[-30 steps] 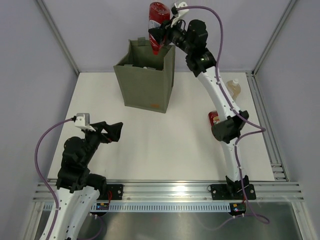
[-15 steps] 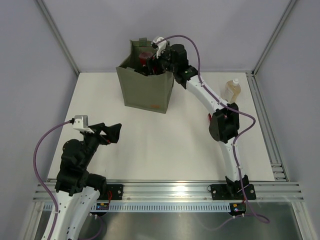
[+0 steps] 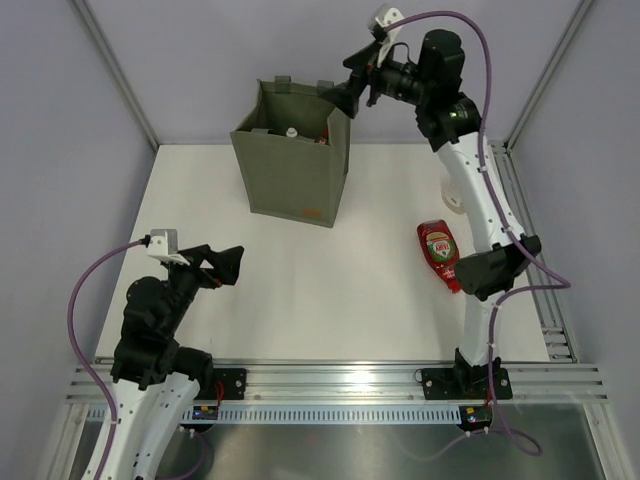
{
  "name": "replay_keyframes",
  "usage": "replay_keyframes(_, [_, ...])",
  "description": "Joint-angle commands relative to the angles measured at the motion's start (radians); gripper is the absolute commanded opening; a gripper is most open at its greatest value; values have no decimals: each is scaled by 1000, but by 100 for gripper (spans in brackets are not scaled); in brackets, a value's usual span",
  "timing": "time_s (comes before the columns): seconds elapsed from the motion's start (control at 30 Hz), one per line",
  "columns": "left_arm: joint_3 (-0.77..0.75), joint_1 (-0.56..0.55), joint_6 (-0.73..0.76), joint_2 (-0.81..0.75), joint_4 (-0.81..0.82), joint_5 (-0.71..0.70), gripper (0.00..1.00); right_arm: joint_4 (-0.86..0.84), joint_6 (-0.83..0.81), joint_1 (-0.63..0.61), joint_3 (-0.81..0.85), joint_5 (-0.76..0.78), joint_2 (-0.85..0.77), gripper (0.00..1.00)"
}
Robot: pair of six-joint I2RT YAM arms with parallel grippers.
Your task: Place the personal care products into the canvas bag
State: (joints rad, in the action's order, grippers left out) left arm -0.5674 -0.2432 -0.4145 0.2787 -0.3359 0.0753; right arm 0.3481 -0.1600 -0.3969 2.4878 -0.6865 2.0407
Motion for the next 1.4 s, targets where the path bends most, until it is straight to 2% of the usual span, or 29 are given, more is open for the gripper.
replay_keyframes(0.0, [-19, -4, 26, 4, 43, 4, 99, 117, 22, 108, -160, -136, -129, 100])
replay_keyframes(0.03, [-15, -4, 26, 2, 43, 4, 99, 100, 20, 186, -300, -171, -202, 99])
replay_keyframes(0.1, [-2, -4, 25, 1, 49, 9, 99, 74, 17, 277, -445, -241, -311, 100])
replay_keyframes(0.13, [6, -4, 22, 2, 61, 12, 99, 51, 5, 368, -583, -267, -347, 99])
replay_keyframes(0.2, [29, -2, 14, 4, 90, 23, 99, 81, -42, 465, -729, -252, -425, 100])
replay_keyframes(0.23, [37, -2, 13, 7, 101, 24, 99, 97, -61, 549, -771, -220, -448, 100])
replay_keyframes(0.3, [53, -2, 6, 22, 135, 40, 99, 123, -107, 621, -889, -159, -506, 100])
replay_keyframes(0.33, [58, -2, 5, 28, 146, 44, 99, 124, -121, 674, -927, -89, -520, 99])
replay_keyframes(0.43, [69, -2, 3, 65, 187, 67, 99, 112, -134, 693, -1024, 211, -513, 99])
replay_keyframes(0.5, [69, -2, 2, 94, 215, 86, 99, 112, -142, 696, -1043, 263, -463, 100])
replay_keyframes(0.67, [60, -2, 2, 131, 236, 113, 99, 51, -236, 698, -1064, 199, -377, 100])
replay_keyframes(0.8, [54, -2, -3, 117, 215, 107, 99, 63, -236, 701, -975, 259, -248, 99])
replay_keyframes(1.13, [83, -2, -66, 66, 205, 84, 99, 75, -325, 696, -807, 151, -44, 100])
replay_keyframes(1.37, [90, -4, -96, 135, 291, 128, 99, 88, -325, 673, -715, 76, 55, 93])
